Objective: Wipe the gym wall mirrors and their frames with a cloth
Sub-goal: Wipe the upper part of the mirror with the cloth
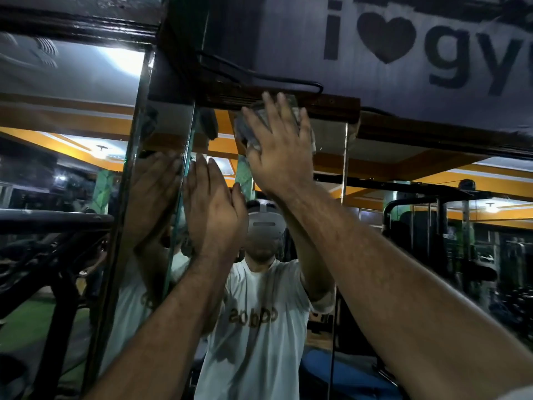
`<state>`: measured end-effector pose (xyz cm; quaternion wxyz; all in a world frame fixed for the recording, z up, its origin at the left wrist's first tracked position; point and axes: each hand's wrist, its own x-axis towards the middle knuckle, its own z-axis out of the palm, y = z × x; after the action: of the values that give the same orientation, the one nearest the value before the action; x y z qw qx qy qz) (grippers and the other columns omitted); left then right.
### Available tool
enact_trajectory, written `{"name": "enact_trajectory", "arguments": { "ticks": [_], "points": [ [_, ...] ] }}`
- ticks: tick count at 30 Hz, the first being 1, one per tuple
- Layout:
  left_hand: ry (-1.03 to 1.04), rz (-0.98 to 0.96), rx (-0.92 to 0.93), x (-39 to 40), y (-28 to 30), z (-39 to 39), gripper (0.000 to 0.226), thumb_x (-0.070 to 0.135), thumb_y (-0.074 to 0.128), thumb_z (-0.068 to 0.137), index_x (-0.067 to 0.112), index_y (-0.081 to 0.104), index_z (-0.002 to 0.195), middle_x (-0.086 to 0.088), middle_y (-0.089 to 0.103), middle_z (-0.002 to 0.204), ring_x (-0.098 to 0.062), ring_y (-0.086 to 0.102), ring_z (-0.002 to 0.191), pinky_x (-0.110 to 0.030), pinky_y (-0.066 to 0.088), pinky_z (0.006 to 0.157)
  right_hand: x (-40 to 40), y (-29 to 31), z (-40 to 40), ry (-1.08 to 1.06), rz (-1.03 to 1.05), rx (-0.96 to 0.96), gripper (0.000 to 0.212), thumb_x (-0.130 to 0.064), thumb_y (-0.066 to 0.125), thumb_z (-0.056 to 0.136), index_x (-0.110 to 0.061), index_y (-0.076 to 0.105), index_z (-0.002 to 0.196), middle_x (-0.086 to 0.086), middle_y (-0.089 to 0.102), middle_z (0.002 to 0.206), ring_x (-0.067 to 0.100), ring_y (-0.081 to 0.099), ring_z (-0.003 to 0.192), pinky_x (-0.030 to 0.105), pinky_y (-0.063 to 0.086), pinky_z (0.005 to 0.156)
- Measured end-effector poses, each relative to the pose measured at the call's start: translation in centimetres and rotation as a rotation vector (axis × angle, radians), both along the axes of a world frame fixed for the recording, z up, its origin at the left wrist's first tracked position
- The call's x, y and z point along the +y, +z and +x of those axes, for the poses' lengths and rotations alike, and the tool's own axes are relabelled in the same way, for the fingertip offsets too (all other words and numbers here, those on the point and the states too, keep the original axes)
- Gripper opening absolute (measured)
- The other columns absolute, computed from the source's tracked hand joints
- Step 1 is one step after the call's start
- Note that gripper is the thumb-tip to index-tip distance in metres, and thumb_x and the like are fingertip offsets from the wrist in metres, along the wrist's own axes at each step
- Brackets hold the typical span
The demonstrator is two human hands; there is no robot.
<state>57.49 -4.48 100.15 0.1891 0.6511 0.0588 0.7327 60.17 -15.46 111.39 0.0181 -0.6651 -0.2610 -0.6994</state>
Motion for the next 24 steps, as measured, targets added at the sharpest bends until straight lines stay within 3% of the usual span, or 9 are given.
{"name": "enact_trajectory", "arguments": {
  "ticks": [2, 6, 10, 17, 21, 24],
  "points": [
    [-0.018, -0.028, -0.006, -0.1, -0.9, 0.0, 0.064, 0.034, 0.035, 0.101, -0.002, 0.034, 0.154, -0.019, 0.029, 0.163, -0.031, 0.025, 0.152, -0.044, 0.02, 0.125, 1.6, -0.1, -0.3, -0.034, 0.058, 0.035, 0.069, -0.045, 0.046, 0.098, -0.032, 0.027, 0.163, 0.009, 0.011, 0.174, 0.03, 0.003, 0.161, 0.058, -0.003, 0.126],
    [-0.01, -0.027, -0.035, -0.2, -2.3, 0.4, 0.063, 0.028, 0.046, 0.1, -0.003, 0.035, 0.153, -0.02, 0.029, 0.163, -0.032, 0.026, 0.152, -0.045, 0.024, 0.124, 3.1, -0.1, -1.1, -0.011, -0.187, -0.032, 0.064, -0.045, 0.036, 0.097, -0.034, 0.037, 0.16, 0.005, 0.023, 0.172, 0.027, 0.012, 0.16, 0.06, 0.008, 0.126],
    [-0.024, -0.045, -0.024, -0.2, -2.9, 0.3, 0.062, 0.025, 0.049, 0.1, -0.002, 0.034, 0.154, -0.017, 0.03, 0.163, -0.028, 0.024, 0.153, -0.04, 0.02, 0.125, 4.3, -0.2, -0.8, -0.036, -0.073, -0.025, 0.067, -0.049, 0.024, 0.095, -0.033, 0.036, 0.16, 0.006, 0.021, 0.172, 0.029, 0.012, 0.16, 0.062, 0.009, 0.126],
    [-0.049, -0.052, -0.038, -0.3, -5.5, 0.2, 0.06, 0.023, 0.051, 0.101, 0.002, 0.036, 0.155, -0.015, 0.034, 0.162, -0.025, 0.026, 0.152, -0.036, 0.02, 0.125, 5.9, -0.7, -0.4, 0.138, -0.156, -0.148, 0.058, -0.042, 0.046, 0.091, -0.025, 0.058, 0.145, 0.009, 0.049, 0.158, 0.033, 0.032, 0.154, 0.064, 0.02, 0.123],
    [-0.062, -0.036, -0.038, 0.2, -6.8, 0.2, 0.055, 0.025, 0.048, 0.104, -0.001, 0.041, 0.151, -0.017, 0.041, 0.158, -0.029, 0.033, 0.15, -0.043, 0.031, 0.12, 8.1, -1.5, -0.9, 0.163, -0.002, -0.122, 0.051, -0.039, 0.051, 0.095, -0.021, 0.06, 0.141, 0.013, 0.05, 0.156, 0.036, 0.034, 0.152, 0.065, 0.019, 0.122],
    [-0.056, -0.039, -0.01, 0.1, -8.0, 0.4, 0.056, 0.028, 0.046, 0.105, 0.001, 0.038, 0.153, -0.016, 0.038, 0.159, -0.027, 0.03, 0.151, -0.04, 0.025, 0.124, 7.3, -3.3, -1.5, 0.188, -0.129, -0.091, 0.056, -0.04, 0.048, 0.092, -0.021, 0.058, 0.144, 0.011, 0.049, 0.158, 0.034, 0.036, 0.151, 0.06, 0.02, 0.123]
  ]
}}
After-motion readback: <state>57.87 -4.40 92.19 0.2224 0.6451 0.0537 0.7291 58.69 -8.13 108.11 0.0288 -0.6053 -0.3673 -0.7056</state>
